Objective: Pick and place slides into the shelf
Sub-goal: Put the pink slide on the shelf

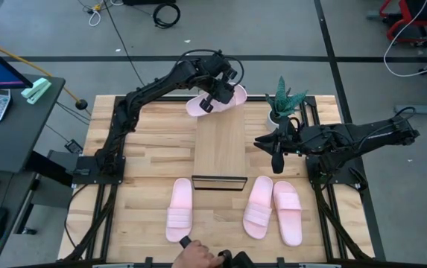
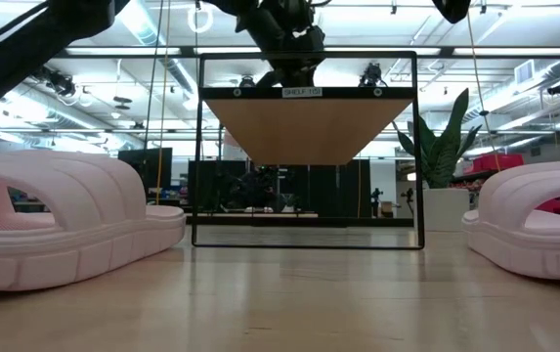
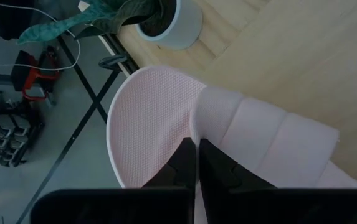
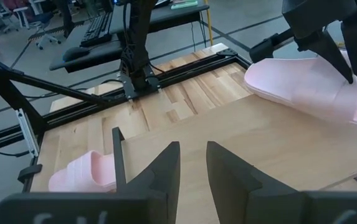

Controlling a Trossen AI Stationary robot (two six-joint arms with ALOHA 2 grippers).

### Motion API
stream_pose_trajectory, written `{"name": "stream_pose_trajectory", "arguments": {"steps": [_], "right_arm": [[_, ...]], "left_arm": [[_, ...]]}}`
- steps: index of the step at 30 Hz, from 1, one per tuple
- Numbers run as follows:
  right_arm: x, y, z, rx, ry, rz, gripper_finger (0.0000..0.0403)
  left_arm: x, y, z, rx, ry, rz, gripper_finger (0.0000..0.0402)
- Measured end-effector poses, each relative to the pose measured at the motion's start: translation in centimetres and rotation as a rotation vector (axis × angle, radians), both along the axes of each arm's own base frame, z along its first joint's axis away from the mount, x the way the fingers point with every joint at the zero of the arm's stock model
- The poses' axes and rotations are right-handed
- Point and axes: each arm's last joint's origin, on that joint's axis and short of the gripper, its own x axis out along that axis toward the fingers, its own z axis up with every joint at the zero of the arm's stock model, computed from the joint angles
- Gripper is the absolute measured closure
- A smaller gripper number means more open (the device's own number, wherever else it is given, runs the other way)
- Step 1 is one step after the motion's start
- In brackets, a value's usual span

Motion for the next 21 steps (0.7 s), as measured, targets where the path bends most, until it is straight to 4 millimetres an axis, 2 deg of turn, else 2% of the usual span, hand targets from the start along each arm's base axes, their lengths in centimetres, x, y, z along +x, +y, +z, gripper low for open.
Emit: {"name": "stream_pose_trajectory", "arguments": {"steps": [8, 15, 21], "right_arm": [[0.0, 0.0, 0.0, 0.001, 0.0, 0.0, 0.0317], [0.0, 0.0, 0.0, 0.013, -0.003, -0.005, 0.0317], [0.0, 0.0, 0.0, 0.014, -0.003, -0.005, 0.0317]], "left_arm": [[0.6, 0.2, -0.9, -0.026, -0.006, -0.007, 0.0395], [0.8, 0.3, -1.0, -0.025, -0.013, -0.007, 0.0378], [0.8, 0.3, -1.0, -0.031, -0.021, 0.002, 0.0389]]}}
